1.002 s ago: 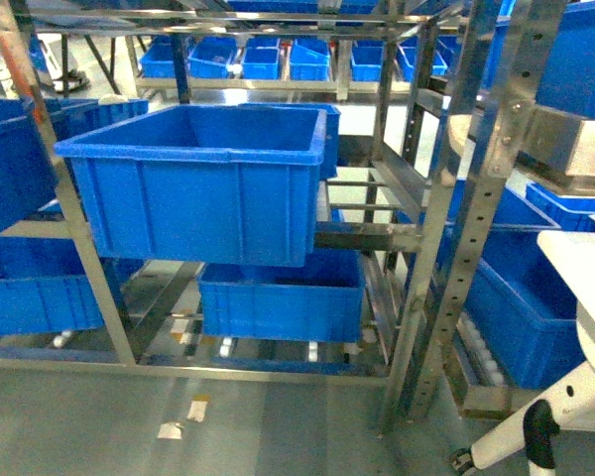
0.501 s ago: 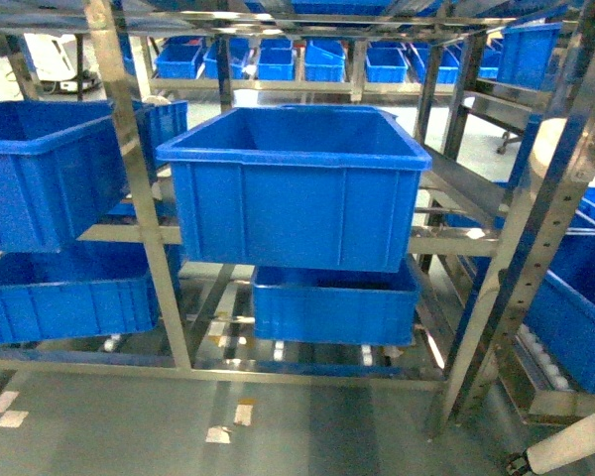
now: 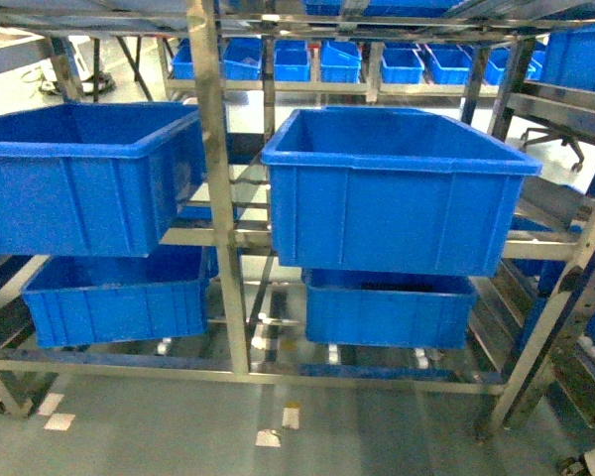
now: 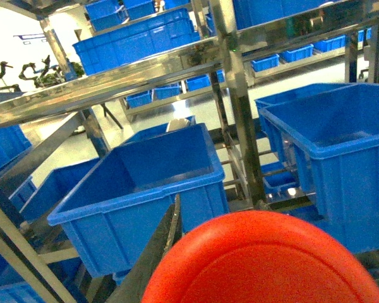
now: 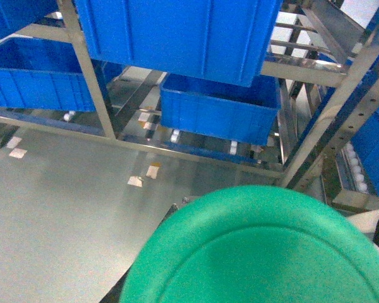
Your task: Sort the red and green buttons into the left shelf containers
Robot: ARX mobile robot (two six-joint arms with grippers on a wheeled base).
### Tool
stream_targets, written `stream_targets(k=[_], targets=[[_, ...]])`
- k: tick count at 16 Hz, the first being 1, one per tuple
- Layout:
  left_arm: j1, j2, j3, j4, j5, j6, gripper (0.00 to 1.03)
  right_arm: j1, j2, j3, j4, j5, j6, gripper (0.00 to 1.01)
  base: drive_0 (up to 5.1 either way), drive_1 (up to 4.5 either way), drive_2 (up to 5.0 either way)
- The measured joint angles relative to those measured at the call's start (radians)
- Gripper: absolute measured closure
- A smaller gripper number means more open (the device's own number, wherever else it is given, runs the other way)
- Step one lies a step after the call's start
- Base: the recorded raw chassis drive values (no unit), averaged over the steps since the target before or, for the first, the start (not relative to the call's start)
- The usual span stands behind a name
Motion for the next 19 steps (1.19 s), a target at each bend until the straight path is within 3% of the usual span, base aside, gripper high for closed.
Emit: stream_targets(k=[13, 15, 19], targets=[[0.006, 0.001, -0.001, -0.005, -0.013, 0.0, 0.77, 0.004, 0.0, 0.0, 0.005, -0.007, 0.0, 0.74, -4.9, 2.48, 2.5], [0.001, 0.0, -0.001, 0.002, -0.003, 0.0, 0.77, 0.006, 0.0, 0.0, -0.001, -0.004, 0.0, 0.74, 0.0, 0.0, 0.0], [0.0, -0.006, -0.001, 0.0, -0.002, 0.0, 0.77, 0.005, 0.0, 0.0, -0.003, -0.003, 0.0, 0.74, 0.0, 4.25, -4.2]])
